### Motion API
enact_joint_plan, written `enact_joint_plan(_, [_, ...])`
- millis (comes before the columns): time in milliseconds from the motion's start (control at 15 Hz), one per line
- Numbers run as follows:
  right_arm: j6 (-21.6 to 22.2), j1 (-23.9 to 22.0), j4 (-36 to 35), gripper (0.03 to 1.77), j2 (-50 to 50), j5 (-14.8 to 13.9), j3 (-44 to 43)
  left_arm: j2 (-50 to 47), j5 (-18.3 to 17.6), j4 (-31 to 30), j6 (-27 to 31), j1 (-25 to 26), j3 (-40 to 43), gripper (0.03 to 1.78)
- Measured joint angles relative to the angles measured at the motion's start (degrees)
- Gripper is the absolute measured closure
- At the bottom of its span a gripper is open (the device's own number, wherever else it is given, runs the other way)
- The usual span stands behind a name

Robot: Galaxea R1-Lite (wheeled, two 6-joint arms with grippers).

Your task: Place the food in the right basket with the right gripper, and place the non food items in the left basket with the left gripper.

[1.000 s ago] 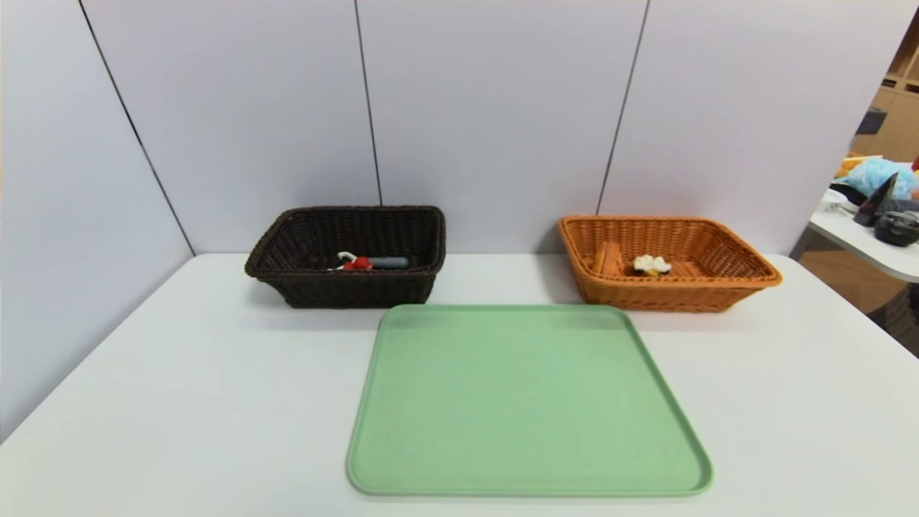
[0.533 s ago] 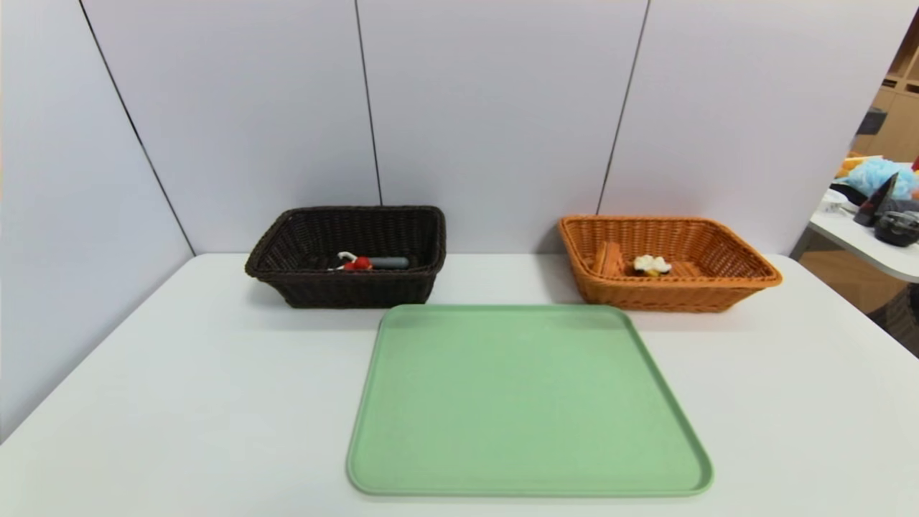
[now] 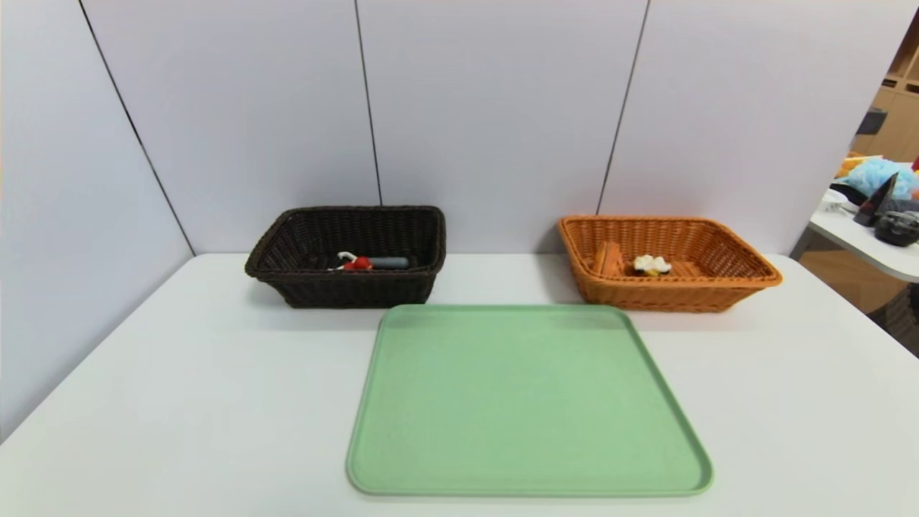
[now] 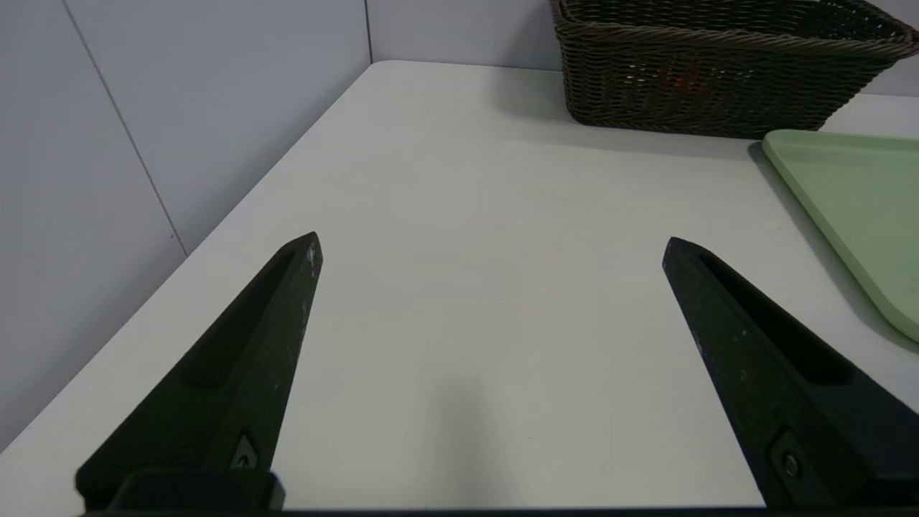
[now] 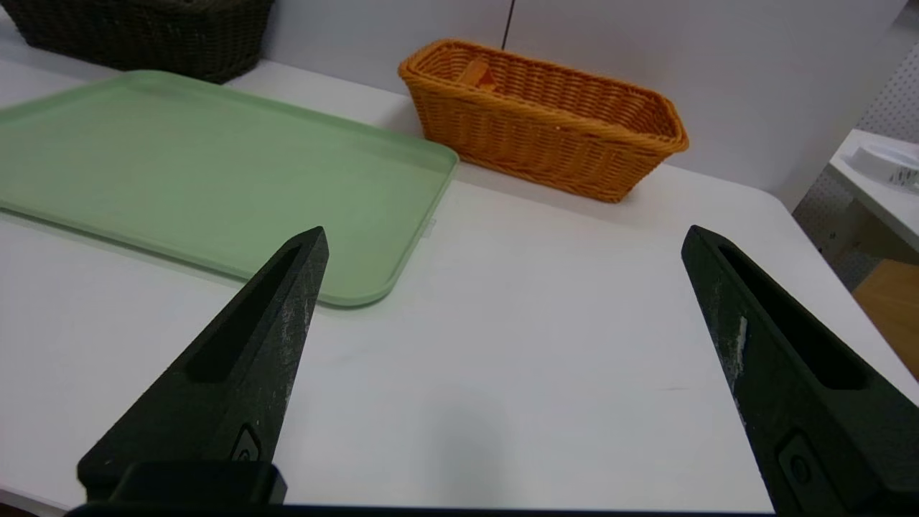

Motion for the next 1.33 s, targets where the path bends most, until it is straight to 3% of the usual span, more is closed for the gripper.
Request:
enact_joint_plan(200, [0.06, -0.02, -0.07, 0.1, -0.02, -1.06, 3.15, 0.0, -0.76, -0.07, -0.3, 0.0, 0.39, 0.12])
enact_joint_plan(467, [0.23, -0.02, 0.66, 0.1, -0.02, -7.79, 4.99, 0.0, -6.1, 0.23, -0.22, 0.0, 1.88, 0.12])
enact_joint_plan(667, [1.3, -0.02, 0.91, 0.1, -0.02, -8.09, 5.73, 0.0, -6.14, 1.74, -0.71, 0.0, 2.34, 0.12])
enact_joint_plan(1000, [7.86, -0.02, 0.48, 0.1, -0.02, -9.29, 5.95, 0.0, -6.1, 1.94, -0.96, 0.0, 2.39, 0.12])
enact_joint_plan(1333, [8.25, -0.02, 0.44, 0.1, -0.02, -9.36, 5.99, 0.0, -6.1, 1.94, -1.23, 0.0, 2.39, 0.12])
